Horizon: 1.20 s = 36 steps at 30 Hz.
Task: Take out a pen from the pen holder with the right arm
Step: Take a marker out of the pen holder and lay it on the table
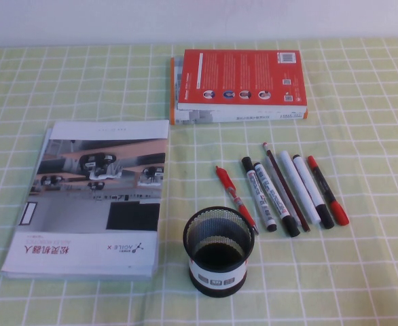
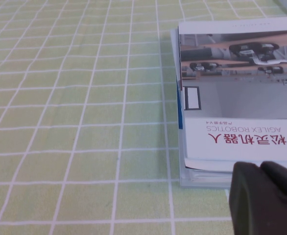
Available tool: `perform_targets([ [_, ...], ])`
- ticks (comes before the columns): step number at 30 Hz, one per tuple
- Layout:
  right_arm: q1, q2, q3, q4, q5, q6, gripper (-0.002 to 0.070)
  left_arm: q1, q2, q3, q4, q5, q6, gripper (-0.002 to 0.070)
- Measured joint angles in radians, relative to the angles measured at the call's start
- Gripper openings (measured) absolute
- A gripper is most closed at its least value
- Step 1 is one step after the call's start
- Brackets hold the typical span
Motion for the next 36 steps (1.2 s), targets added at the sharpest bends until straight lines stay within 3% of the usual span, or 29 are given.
perform_targets([
  [6, 0.000, -0.127, 0.000, 0.000, 0.053, -0.007, -0.0013, 0.000, 0.000, 0.000, 0.000, 0.000, 0.000, -0.0005],
  [21, 0.000, -0.137, 0.000, -0.012, 0.094, -0.029, -0.0012, 0.000, 0.000, 0.000, 0.000, 0.000, 0.000, -0.0005],
  [28, 0.000, -0.137, 0.000, -0.238, 0.209, 0.192, -0.0012, 0.000, 0.000, 0.000, 0.000, 0.000, 0.000, -0.0005],
  [36, 0.000, -0.137, 0.000, -0.260, 0.279, 0.202, -0.0012, 0.000, 0.000, 0.000, 0.000, 0.000, 0.000, -0.0005],
])
